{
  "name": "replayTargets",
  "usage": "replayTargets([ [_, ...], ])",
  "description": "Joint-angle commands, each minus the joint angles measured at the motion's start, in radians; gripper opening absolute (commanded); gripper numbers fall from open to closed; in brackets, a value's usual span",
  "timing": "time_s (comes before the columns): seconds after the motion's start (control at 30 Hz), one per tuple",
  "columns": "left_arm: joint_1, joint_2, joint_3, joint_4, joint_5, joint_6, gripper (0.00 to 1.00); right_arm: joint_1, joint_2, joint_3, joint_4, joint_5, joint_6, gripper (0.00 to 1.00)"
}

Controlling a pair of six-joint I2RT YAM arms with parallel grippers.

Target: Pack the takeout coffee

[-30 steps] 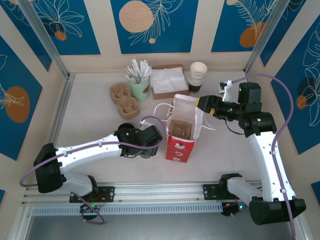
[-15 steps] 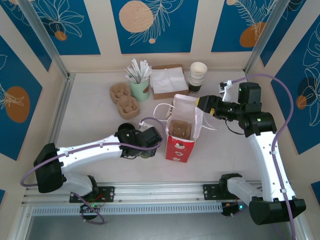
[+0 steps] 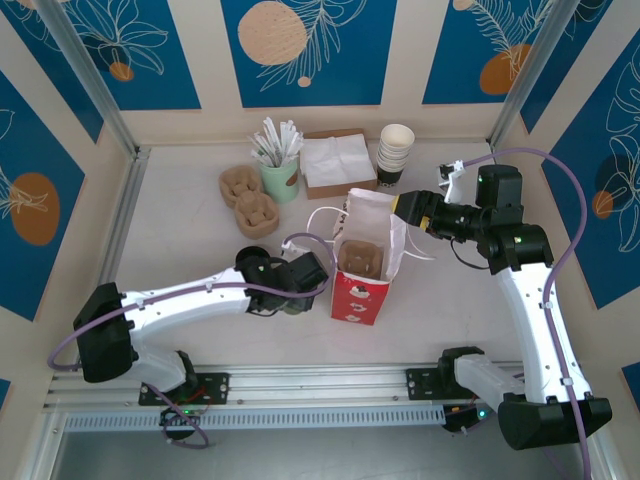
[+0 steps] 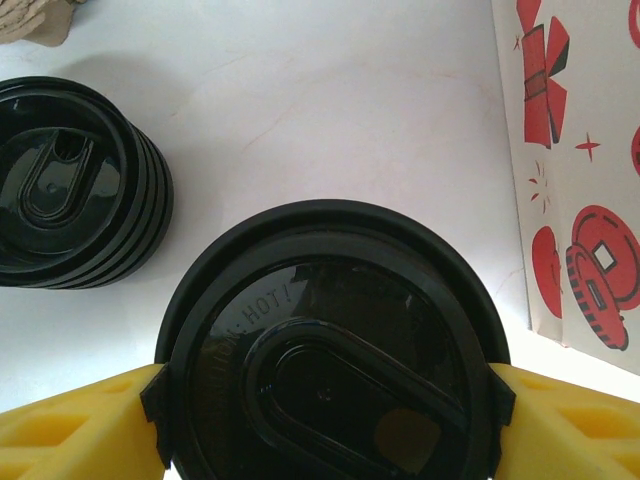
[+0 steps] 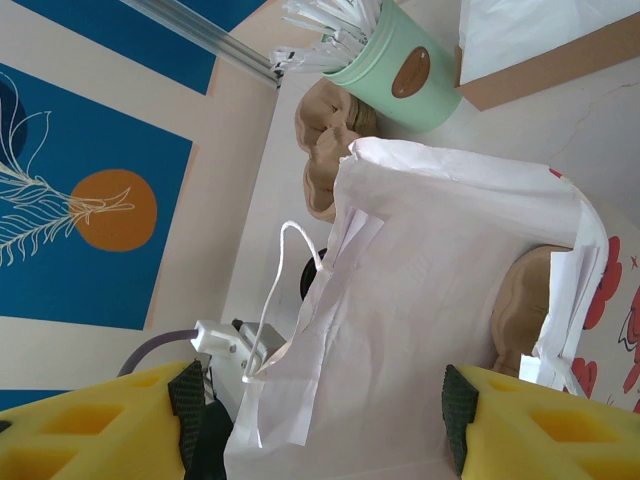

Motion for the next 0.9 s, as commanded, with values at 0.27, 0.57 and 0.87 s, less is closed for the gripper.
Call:
replayTargets([
  [0.27, -0.008, 0.050, -0.058, -0.019, 0.068, -0.019, 0.69, 0.006, 0.005, -0.004, -0.023, -0.016, -0.007, 0.67],
  [0.57, -0.009, 0.003, -0.038, -0.011, 0.067, -0.009, 0.67, 0.006, 0.008, -0.003, -0.020, -0.011, -0.013, 0.67],
  [0.87, -0.008, -0.101, 0.028, -0.049, 0.022, 0.033, 0.66, -0.012, 0.062, 0.148, -0.088, 0.125, -0.235, 0.69],
])
